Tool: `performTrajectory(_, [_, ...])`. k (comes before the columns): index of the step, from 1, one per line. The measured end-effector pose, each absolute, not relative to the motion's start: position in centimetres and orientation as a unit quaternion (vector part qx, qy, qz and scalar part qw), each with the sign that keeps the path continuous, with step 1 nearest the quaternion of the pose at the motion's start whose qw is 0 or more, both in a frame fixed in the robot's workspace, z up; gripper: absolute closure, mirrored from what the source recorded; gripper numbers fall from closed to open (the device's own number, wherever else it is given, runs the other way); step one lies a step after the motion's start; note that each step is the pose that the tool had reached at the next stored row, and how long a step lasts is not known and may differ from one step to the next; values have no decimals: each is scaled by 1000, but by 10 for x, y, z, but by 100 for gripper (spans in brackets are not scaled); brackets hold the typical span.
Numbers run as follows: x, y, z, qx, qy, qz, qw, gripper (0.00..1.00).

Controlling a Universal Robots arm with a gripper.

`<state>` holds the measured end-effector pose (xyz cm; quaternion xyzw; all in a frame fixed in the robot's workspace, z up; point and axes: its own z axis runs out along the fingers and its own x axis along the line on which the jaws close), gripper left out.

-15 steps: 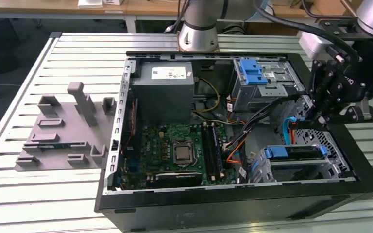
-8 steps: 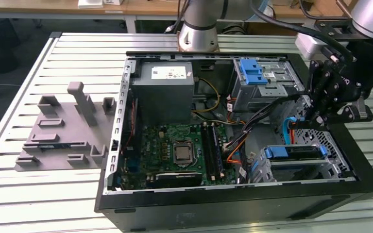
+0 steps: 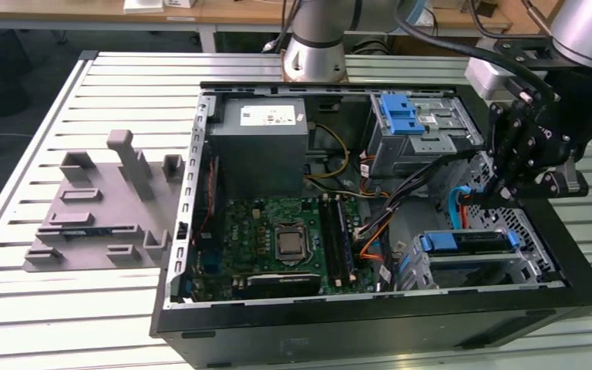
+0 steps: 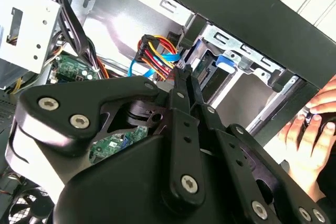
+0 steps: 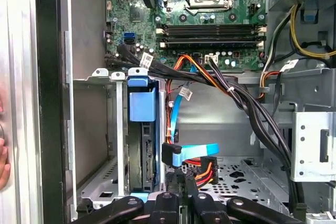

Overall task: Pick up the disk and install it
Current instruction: 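Insert the first disk wire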

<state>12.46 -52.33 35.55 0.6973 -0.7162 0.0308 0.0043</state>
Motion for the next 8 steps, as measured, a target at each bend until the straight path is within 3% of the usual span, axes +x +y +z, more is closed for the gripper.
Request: performTrajectory(8, [125, -526, 351, 697, -717, 30, 5, 84])
